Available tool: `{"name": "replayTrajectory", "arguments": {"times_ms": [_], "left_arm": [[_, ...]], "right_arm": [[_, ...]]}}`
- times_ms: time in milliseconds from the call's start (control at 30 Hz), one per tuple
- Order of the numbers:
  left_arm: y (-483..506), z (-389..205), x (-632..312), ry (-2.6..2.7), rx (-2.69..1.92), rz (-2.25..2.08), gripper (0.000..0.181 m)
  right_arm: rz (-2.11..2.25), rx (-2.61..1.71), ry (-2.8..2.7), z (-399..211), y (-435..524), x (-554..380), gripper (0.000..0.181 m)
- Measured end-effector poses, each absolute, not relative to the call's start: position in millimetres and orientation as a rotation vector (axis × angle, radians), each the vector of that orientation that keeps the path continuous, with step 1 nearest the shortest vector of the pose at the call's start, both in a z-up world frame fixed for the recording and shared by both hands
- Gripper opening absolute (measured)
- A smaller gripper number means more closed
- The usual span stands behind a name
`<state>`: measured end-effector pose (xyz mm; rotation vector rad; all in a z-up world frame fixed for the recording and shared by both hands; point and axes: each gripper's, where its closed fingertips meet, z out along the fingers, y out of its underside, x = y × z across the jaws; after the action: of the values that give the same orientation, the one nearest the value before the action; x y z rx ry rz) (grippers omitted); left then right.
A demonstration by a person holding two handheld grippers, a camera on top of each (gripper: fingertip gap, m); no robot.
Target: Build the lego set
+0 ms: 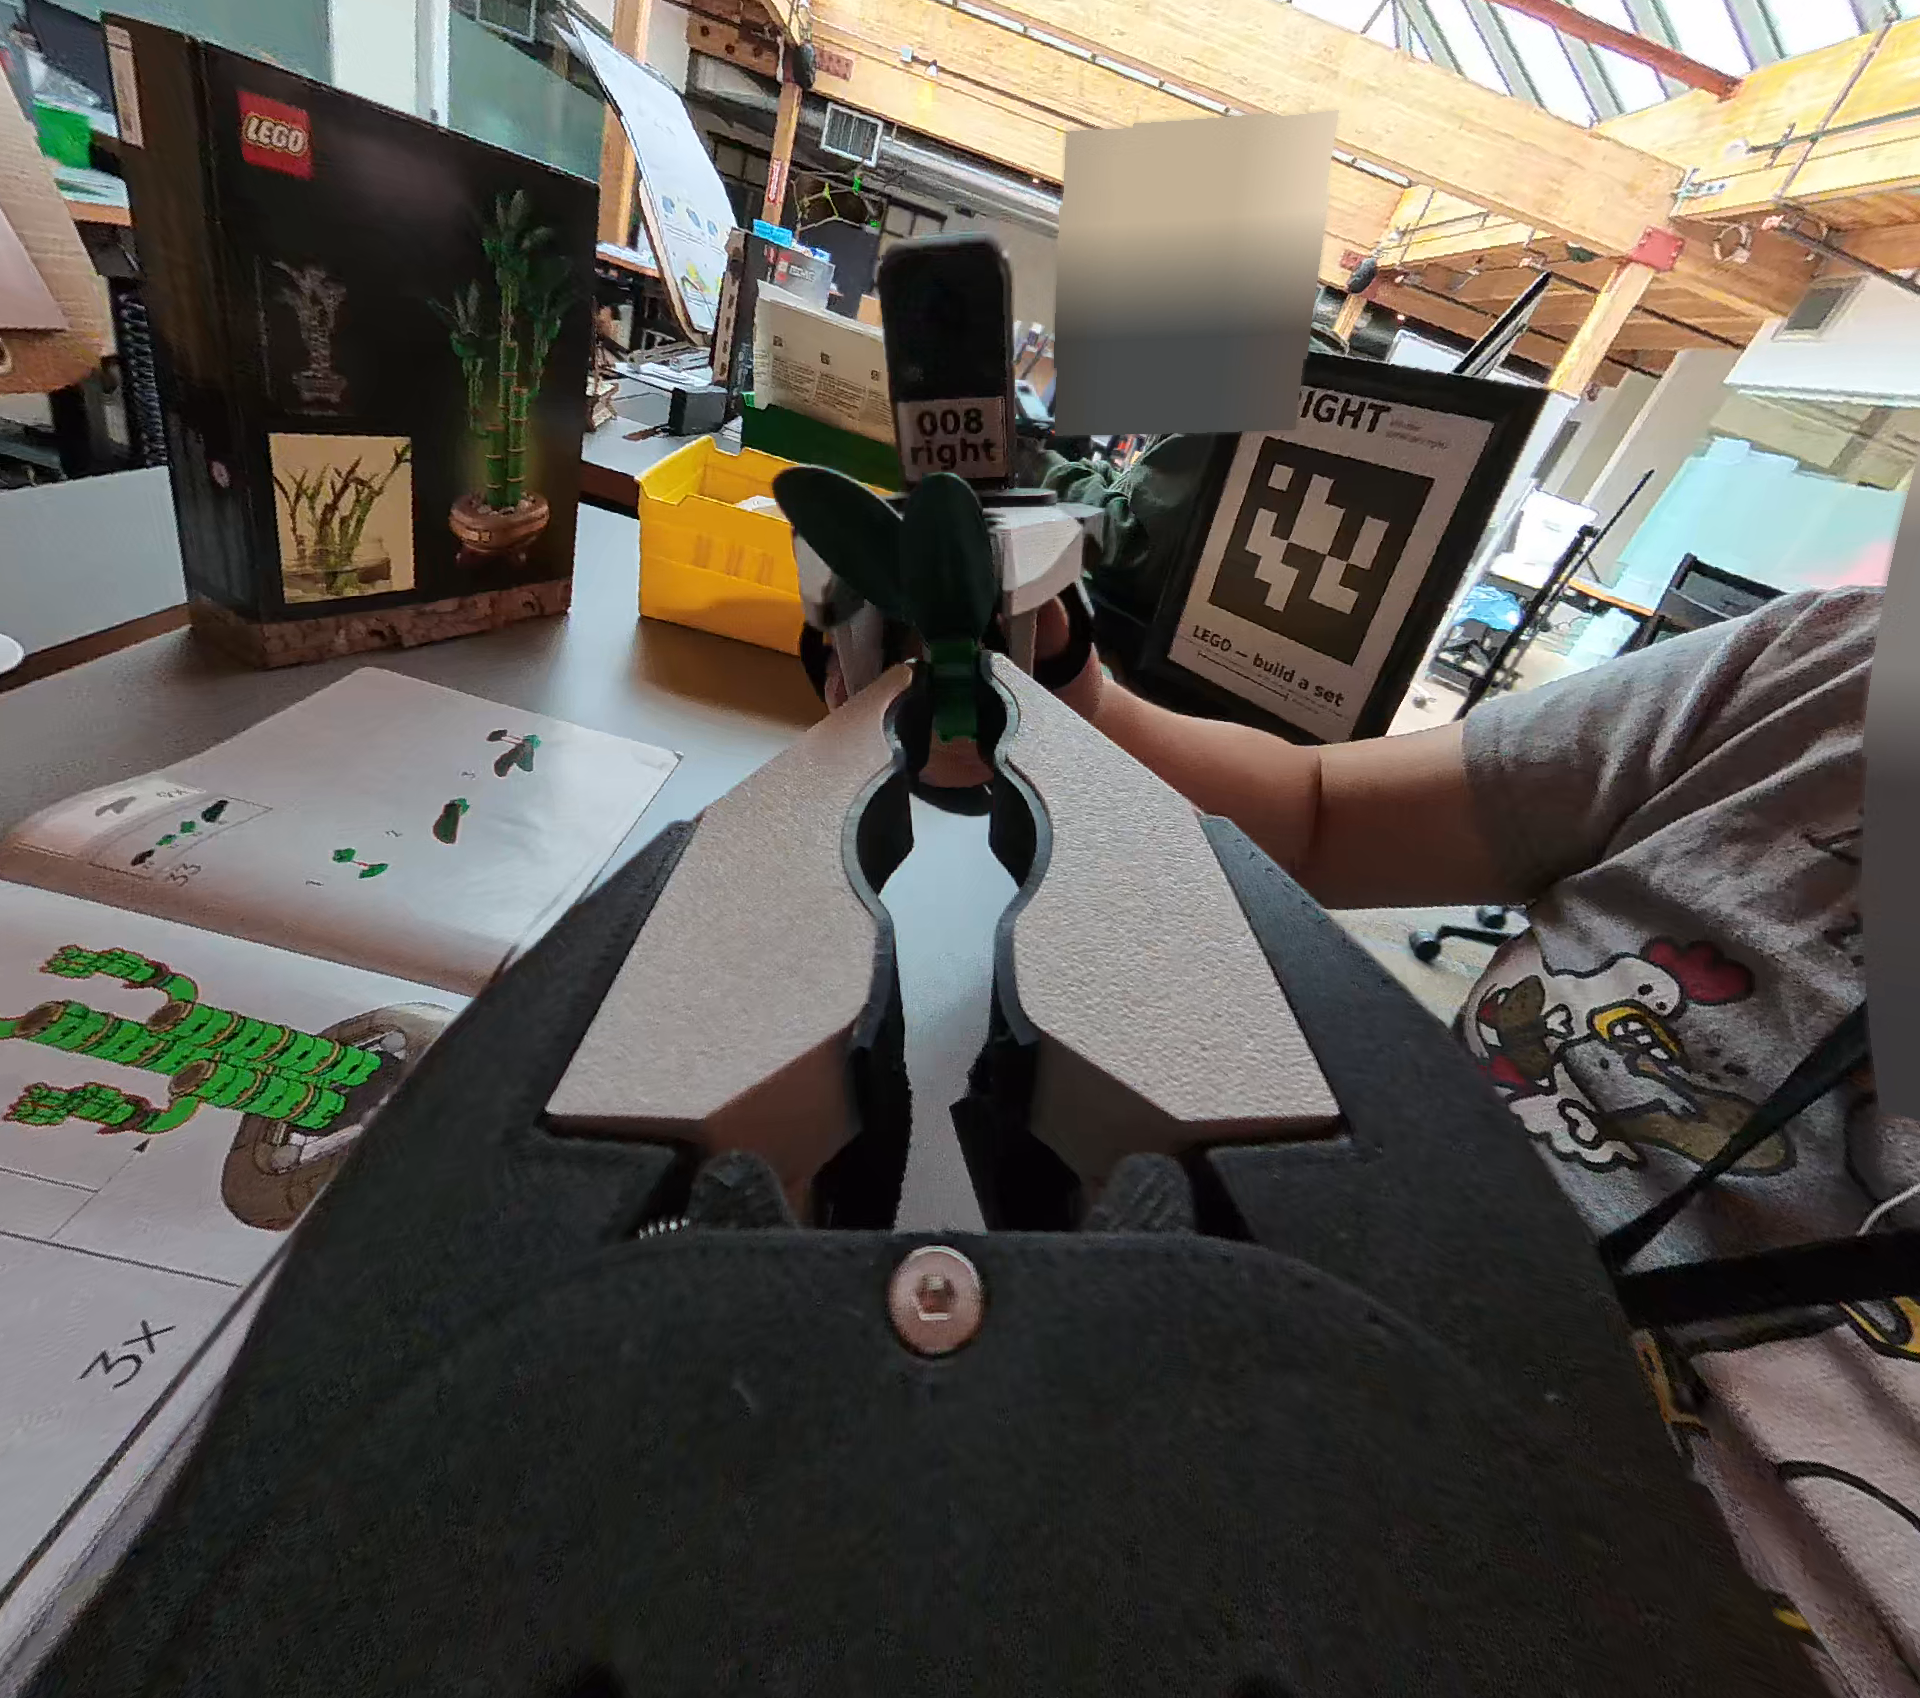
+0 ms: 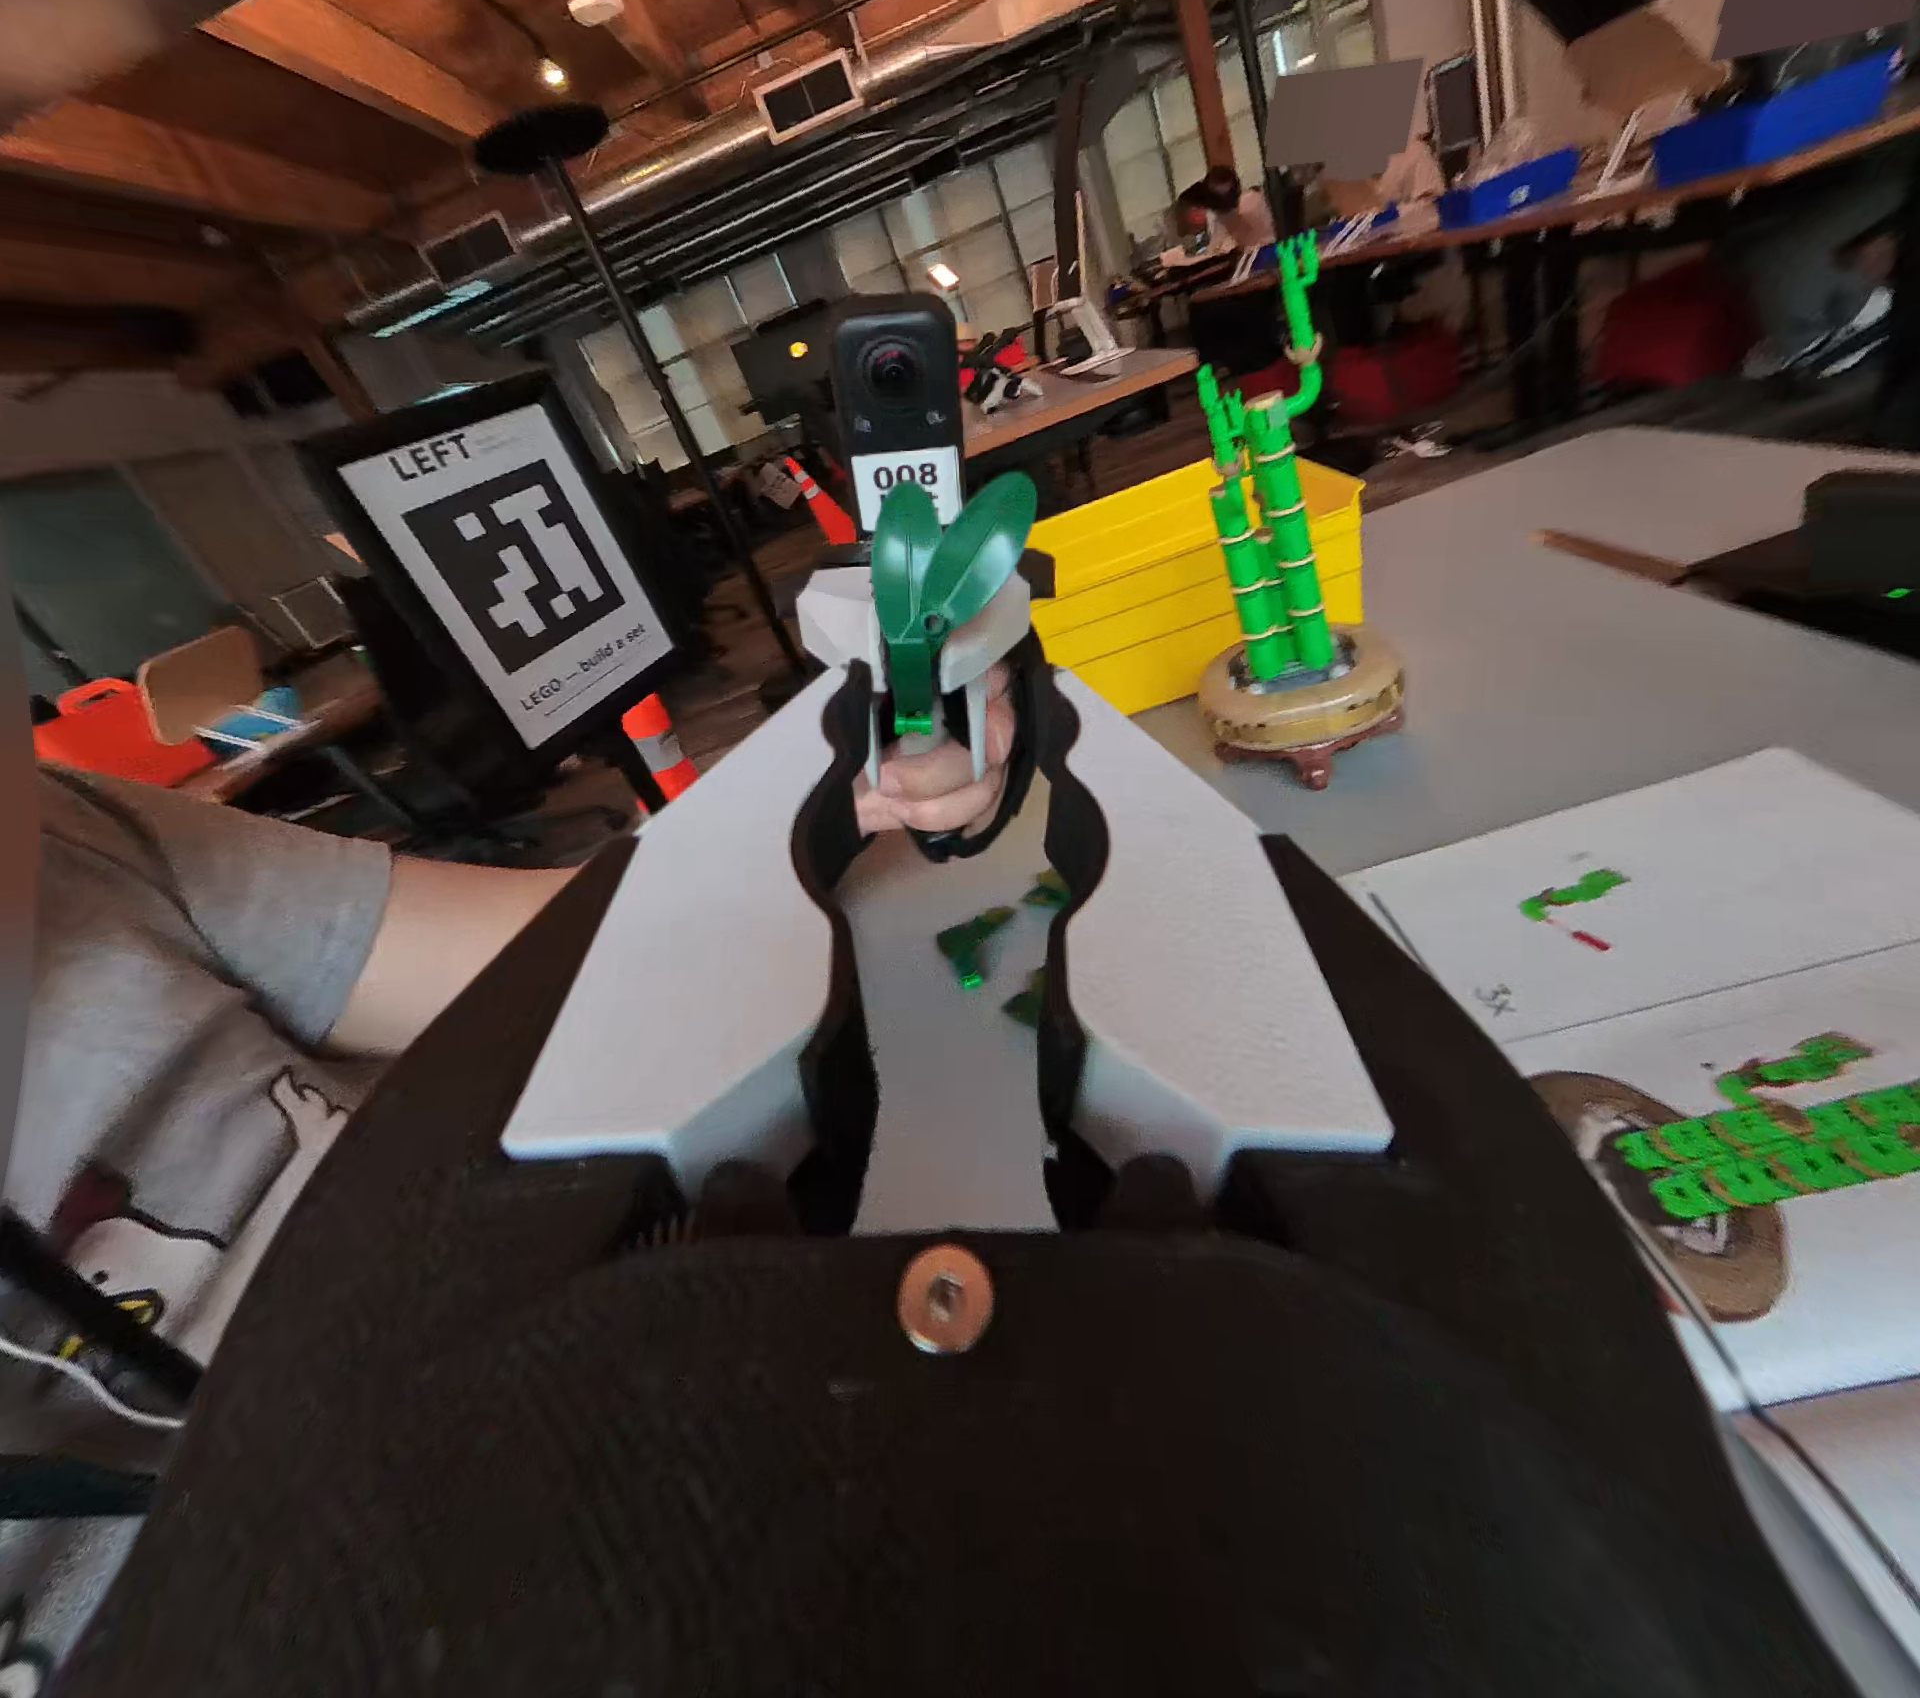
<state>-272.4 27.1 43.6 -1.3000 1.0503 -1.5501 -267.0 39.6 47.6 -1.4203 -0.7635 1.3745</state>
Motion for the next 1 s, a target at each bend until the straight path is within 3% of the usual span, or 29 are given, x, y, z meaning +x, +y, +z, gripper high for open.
{"name": "replayTrajectory", "arguments": {"times_ms": [367, 1000], "left_arm": [[28, 40, -269, 1.056, -1.318, -1.522, 0.006], [30, 36, -265, 1.016, -1.389, -1.602, 0.006]], "right_arm": [[1.449, -1.417, -0.775, 45, 34, -276, 0.005], [1.424, -1.466, -0.803, 39, 36, -273, 0.006]]}}
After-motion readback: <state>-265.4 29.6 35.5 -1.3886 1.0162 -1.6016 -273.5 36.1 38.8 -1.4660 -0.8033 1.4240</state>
